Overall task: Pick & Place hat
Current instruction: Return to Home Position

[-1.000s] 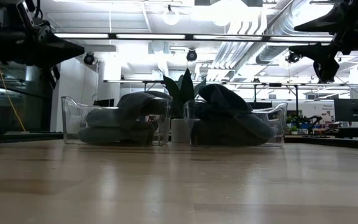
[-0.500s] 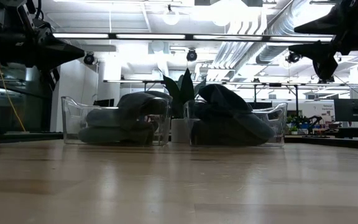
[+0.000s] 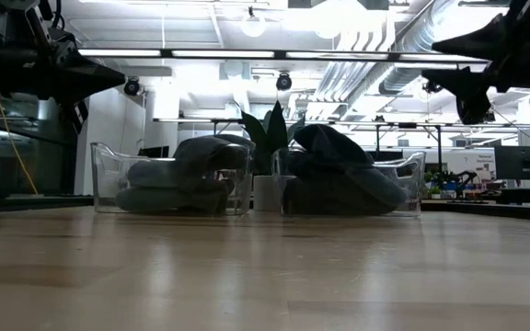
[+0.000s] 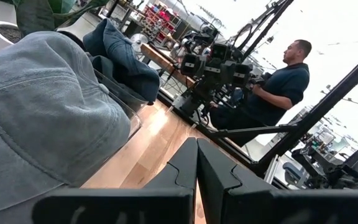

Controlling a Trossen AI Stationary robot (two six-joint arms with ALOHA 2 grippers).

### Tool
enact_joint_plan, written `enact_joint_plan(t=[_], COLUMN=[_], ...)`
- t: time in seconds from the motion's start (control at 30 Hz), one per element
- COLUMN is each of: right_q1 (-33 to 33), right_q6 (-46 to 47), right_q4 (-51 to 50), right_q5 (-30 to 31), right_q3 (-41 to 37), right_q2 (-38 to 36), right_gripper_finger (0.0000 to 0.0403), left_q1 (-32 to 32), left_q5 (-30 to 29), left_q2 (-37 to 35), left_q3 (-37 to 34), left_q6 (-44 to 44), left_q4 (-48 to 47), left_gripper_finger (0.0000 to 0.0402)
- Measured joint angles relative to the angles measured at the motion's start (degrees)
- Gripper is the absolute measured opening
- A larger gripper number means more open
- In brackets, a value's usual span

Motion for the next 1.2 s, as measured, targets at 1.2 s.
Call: enact_joint_plan(t=[1.2], right_q1=[0.01], right_q6=[-8.56], right_q4=[-9.34], right_q5=[-6.87], right_q3=[0.47], right_q2=[0.36], right_gripper_finger=[0.0150], left_q1=[0.00], left_q5=[0.02], left_q2=[0.02], left_q3=[0.00], left_q6=[-0.01], left_q4=[0.01], left_gripper_finger=[0.0001])
